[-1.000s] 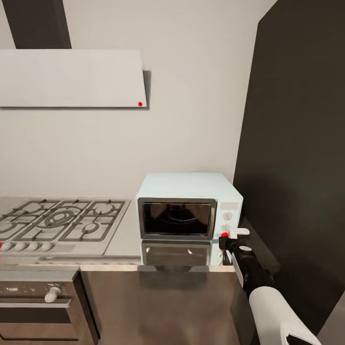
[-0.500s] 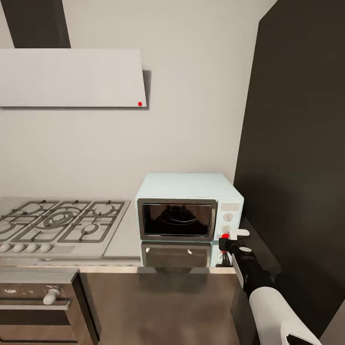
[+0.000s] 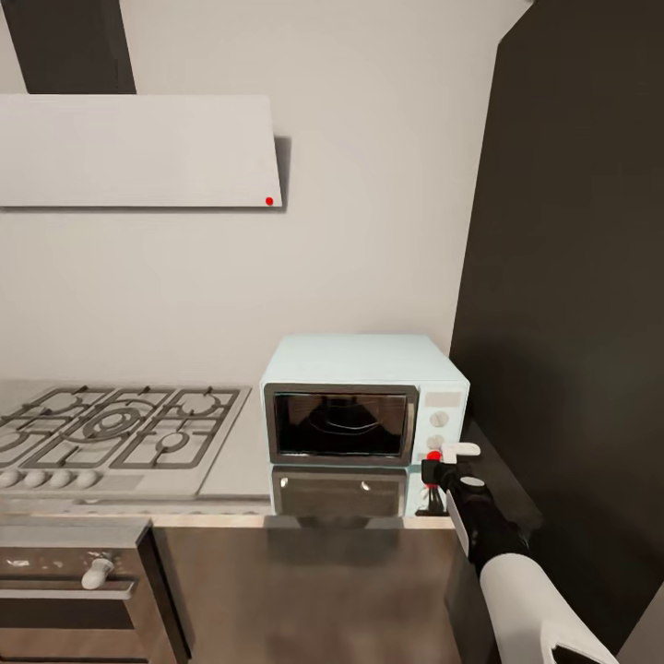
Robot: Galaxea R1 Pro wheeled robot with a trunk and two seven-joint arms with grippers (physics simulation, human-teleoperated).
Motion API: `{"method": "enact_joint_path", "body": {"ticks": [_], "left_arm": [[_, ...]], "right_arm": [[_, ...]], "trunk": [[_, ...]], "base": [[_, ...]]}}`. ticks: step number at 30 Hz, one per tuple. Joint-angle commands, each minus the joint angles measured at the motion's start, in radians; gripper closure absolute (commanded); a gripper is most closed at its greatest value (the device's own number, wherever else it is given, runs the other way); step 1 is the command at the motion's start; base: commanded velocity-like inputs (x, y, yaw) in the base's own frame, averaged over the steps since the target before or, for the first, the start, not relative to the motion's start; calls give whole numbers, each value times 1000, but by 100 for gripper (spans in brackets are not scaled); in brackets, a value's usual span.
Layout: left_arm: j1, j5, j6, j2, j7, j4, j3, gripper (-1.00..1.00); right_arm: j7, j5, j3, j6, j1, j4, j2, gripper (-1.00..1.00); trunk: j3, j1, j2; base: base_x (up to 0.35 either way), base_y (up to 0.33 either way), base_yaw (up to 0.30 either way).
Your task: In the kitchen, take the popcorn bag from the countertop, put it into the microwave, and heat it until the popcorn is cooked so the cooked popcorn ends up inside the bag.
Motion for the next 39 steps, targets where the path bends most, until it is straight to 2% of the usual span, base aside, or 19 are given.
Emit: {"method": "enact_joint_path", "body": {"ticks": [1, 10, 25, 28, 29, 33, 39], "left_arm": [[-1, 10, -2, 2, -4, 1, -9, -100], [-1, 10, -2, 0, -4, 1, -9, -100], [-1, 10, -2, -5, -4, 1, -9, -100], [-1, 10, -2, -5, -4, 1, -9, -100], [-1, 10, -2, -5, -4, 1, -9, -100], [-1, 10, -2, -5, -4, 1, -9, -100], [-1, 10, -2, -5, -4, 1, -10, -100]], "right_arm": [[6, 8, -5, 5, -6, -3, 2, 100], [6, 9, -5, 5, -6, -3, 2, 100], [14, 14, -4, 7, -6, -9, 3, 100], [19, 14, 0, 17, -6, -71, 5, 100], [20, 13, 8, 30, -6, -103, 6, 100], [31, 10, 16, 182, -6, -200, 6, 100], [35, 10, 16, 301, -6, -217, 5, 100]], "trunk": [[-1, 3, 0], [-1, 3, 0], [-1, 3, 0], [-1, 3, 0], [-1, 3, 0], [-1, 3, 0], [-1, 3, 0]], "base": [[199, 0, 0], [39, 0, 0], [-322, 0, 0], [-336, 0, 0], [-336, 0, 0], [-336, 0, 0], [-336, 0, 0]]}}
